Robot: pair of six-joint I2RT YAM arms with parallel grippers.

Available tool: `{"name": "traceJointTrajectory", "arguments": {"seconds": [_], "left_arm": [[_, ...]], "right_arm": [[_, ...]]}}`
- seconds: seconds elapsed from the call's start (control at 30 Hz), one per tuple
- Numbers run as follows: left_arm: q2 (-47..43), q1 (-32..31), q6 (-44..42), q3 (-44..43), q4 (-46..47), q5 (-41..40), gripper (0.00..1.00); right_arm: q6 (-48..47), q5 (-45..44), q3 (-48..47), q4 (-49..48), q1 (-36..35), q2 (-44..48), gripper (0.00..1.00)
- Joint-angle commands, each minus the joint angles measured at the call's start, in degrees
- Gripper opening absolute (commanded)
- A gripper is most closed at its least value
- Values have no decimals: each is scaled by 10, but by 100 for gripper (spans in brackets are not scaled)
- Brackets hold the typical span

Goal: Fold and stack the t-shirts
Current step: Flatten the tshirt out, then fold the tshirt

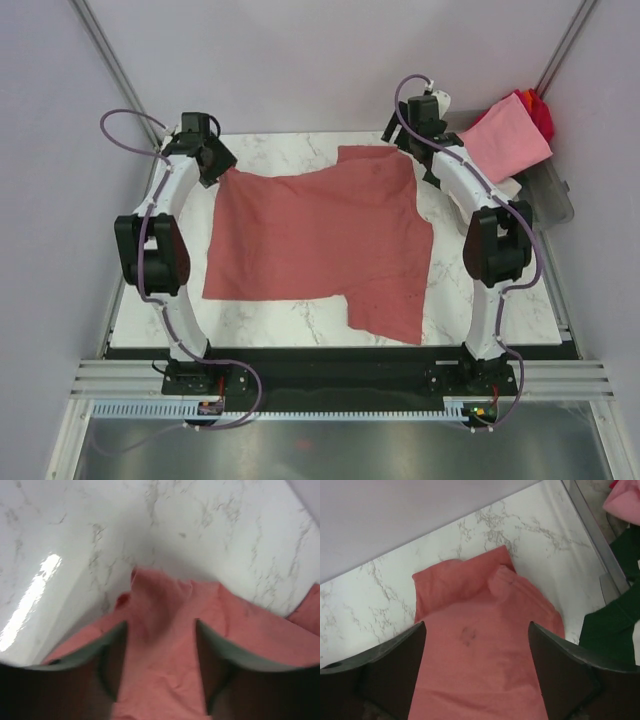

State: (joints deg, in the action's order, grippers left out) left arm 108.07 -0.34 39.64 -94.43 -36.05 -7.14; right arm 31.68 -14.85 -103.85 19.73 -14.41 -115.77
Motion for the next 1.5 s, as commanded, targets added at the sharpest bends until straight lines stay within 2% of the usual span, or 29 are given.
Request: {"name": "traceJointTrajectory", "arguments": {"seconds": [0.0, 0.03, 0.07, 0.13, 0.17, 0.3, 0.33, 0.43, 0.47, 0.5, 0.63, 0.67, 0.77, 0.9, 1.03, 1.07, 1.17, 1.3, 1.47], "left_arm": [[14, 3, -4, -82, 47, 18, 75], [8, 3, -2, -80, 47, 19, 97], [-6, 3, -3, -73, 44, 26, 100], [-33, 3, 0, -29, 44, 26, 100], [-48, 3, 1, -8, 44, 24, 100], [-170, 3, 4, 104, 46, -12, 100], [-190, 19, 18, 152, 44, -19, 99], [-252, 70, 33, 247, 51, 60, 100], [-267, 88, 33, 273, 61, 117, 100], [-289, 88, 35, 300, 73, 130, 100], [-424, 83, 58, 445, 112, 143, 100], [-472, 83, 60, 459, 109, 131, 100], [-528, 84, 75, 493, 74, 110, 100], [-552, 85, 73, 530, 58, 102, 99], [-545, 86, 71, 561, 60, 105, 98], [-542, 85, 69, 563, 59, 105, 98], [-534, 86, 66, 569, 65, 101, 98], [-522, 86, 65, 579, 66, 93, 96], [-512, 86, 69, 589, 65, 73, 95]], "right_arm": [[-7, 20, -81, -36, 7, 5, 94], [-15, 22, -77, -37, 7, 8, 95], [-16, 25, -56, -37, 8, 26, 95], [-18, 33, -20, -47, 7, 53, 95], [-17, 40, 31, -54, 6, 69, 95], [-17, 63, 151, -65, 6, 183, 98], [-11, 55, 177, -63, 7, 206, 98], [10, 58, 291, -58, 12, 291, 98], [19, 60, 312, -56, 14, 331, 98], [40, 64, 333, -55, 15, 350, 98], [38, 104, 448, -44, 21, 432, 97], [40, 110, 468, -40, 21, 466, 95], [58, 106, 531, 3, 20, 526, 91], [58, 72, 567, 86, -10, 562, 90], [94, 22, 579, 163, -103, 543, 85], [115, 10, 581, 171, -145, 539, 84], [148, -17, 605, 194, -196, 548, 72], [196, -11, 654, 215, -218, 579, 66], [240, 2, 705, 246, -251, 625, 63]]}}
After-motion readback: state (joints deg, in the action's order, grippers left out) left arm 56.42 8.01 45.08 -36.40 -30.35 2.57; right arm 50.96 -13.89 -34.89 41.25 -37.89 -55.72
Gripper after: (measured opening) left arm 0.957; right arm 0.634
